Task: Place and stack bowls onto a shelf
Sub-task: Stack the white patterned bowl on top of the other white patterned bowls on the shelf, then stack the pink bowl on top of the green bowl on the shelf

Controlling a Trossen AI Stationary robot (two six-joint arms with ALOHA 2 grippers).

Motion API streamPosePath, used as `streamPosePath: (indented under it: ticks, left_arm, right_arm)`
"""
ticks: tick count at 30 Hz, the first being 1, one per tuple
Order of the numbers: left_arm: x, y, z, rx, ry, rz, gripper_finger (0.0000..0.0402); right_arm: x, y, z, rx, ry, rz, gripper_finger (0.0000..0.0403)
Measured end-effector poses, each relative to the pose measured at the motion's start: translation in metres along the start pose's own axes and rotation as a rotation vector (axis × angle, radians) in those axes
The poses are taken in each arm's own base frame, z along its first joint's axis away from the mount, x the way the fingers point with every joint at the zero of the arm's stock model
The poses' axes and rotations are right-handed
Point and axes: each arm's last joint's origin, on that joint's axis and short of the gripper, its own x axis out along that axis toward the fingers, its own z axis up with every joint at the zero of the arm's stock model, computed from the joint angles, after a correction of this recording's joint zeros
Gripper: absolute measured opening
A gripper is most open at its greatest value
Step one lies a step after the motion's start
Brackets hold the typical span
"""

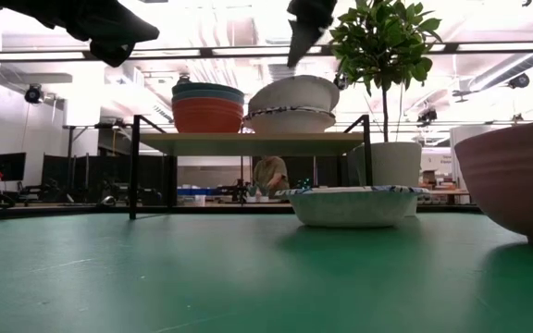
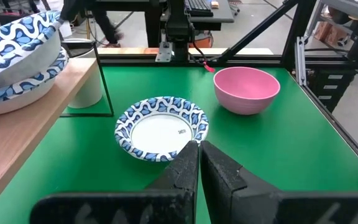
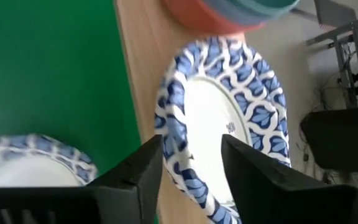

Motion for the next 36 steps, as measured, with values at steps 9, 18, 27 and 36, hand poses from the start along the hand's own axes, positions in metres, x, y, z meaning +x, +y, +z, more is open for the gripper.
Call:
streamPosePath:
  ticks: [9, 18, 27, 36]
  left_arm:
    - [0.0, 0.0, 0.0, -0.006, 0.0, 0.0, 0.0]
    - [0.0, 0.0, 0.0, -0.02, -0.001, -0.001, 0.0]
    - [0.0, 0.0, 0.0, -0.022, -0.001, -0.001, 0.0]
    - [0.0, 0.0, 0.0, -0.012, -0.001, -0.001, 0.0]
  right_arm:
    - [-0.025, 0.011, 0.01, 0.048, -0.096, 0.023, 0.0142]
    - [0.02, 0.016, -0.005, 0.04, 0.015, -0.044, 0.0037]
    - [0.025, 0.025, -0.009, 0.027, 0.033, -0.031, 0.0009]
    - [-0.021, 0.052, -0.001, 0.319, 0.008, 0.449, 0.0009]
